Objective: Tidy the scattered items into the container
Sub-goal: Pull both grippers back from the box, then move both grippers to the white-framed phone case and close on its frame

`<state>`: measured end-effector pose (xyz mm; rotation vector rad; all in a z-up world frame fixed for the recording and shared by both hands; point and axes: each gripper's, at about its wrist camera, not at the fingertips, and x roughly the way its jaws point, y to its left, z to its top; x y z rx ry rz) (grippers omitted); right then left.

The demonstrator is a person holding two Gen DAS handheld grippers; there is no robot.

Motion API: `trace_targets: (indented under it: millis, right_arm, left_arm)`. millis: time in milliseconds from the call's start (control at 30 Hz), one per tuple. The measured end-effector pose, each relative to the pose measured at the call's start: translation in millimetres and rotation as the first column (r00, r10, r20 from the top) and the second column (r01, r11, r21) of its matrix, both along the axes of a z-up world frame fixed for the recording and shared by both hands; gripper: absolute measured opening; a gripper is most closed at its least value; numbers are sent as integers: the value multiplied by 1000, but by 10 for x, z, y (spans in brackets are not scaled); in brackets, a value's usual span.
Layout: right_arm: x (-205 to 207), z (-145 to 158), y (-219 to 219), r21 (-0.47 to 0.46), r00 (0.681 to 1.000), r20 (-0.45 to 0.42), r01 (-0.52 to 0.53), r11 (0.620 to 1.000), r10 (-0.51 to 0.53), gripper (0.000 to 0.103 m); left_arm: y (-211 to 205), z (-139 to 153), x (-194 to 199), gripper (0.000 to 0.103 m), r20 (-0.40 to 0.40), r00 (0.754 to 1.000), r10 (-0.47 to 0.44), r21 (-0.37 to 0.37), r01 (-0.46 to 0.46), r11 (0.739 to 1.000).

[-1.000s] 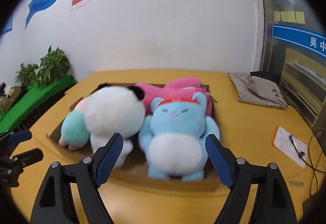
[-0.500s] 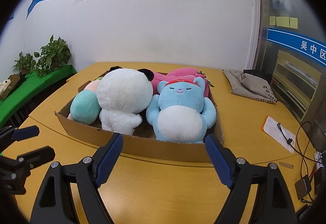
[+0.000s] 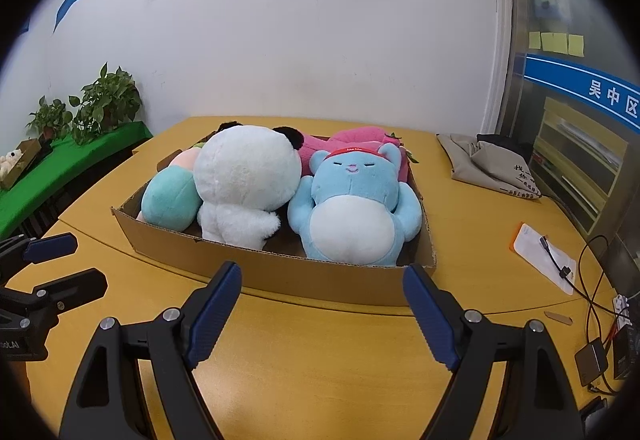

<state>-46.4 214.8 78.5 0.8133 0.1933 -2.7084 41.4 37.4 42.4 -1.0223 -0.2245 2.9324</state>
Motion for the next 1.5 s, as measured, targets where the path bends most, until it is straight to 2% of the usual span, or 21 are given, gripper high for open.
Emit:
trace_targets:
  millis: [700, 833, 933, 1000, 1133, 1200, 1300, 1333, 1433, 1500]
  right_arm:
    - [85, 25, 99, -14, 1000, 12, 7, 1000, -7, 83]
    - [189, 7, 82, -23, 999, 10, -32, 999, 32, 83]
    - [368, -68, 113, -20, 995, 7, -97, 995, 97, 83]
    - [525, -200, 153, -18, 980, 44, -195, 981, 196, 83]
    - [847, -631, 248, 15, 903, 180, -400, 917, 391, 83]
    - [951, -818, 214, 59, 873, 231, -453, 890, 429, 81]
    - [1042, -1032, 102, 72, 832, 294, -510, 857, 471, 77]
    - [1050, -1064, 71, 72, 824, 303, -520, 851, 478, 72]
    - [1049, -1206, -35, 85, 809, 331, -538, 839, 485, 53]
    - [1028, -1319, -99, 100, 798, 365, -545, 832, 479, 31]
  left_arm:
    - [57, -37, 154, 88, 19, 999, -31, -3, 31, 1000]
    - [4, -77, 353, 88, 32, 999, -25, -5, 25, 1000]
    - [-45, -234, 531, 88, 71, 997, -34, -13, 35, 999]
    - [-66, -408, 654, 88, 120, 992, -50, -23, 53, 998]
    - [-68, -748, 930, 88, 213, 969, -125, 25, 122, 992]
    - [-9, -867, 1046, 88, 250, 954, -165, 45, 159, 986]
    - [85, -966, 1207, 88, 292, 931, -220, 71, 209, 975]
    - [113, -981, 1258, 88, 304, 922, -237, 76, 225, 971]
    - [141, -991, 1412, 88, 332, 905, -267, 75, 257, 964]
    - [119, -987, 1495, 88, 340, 902, -265, 74, 255, 964]
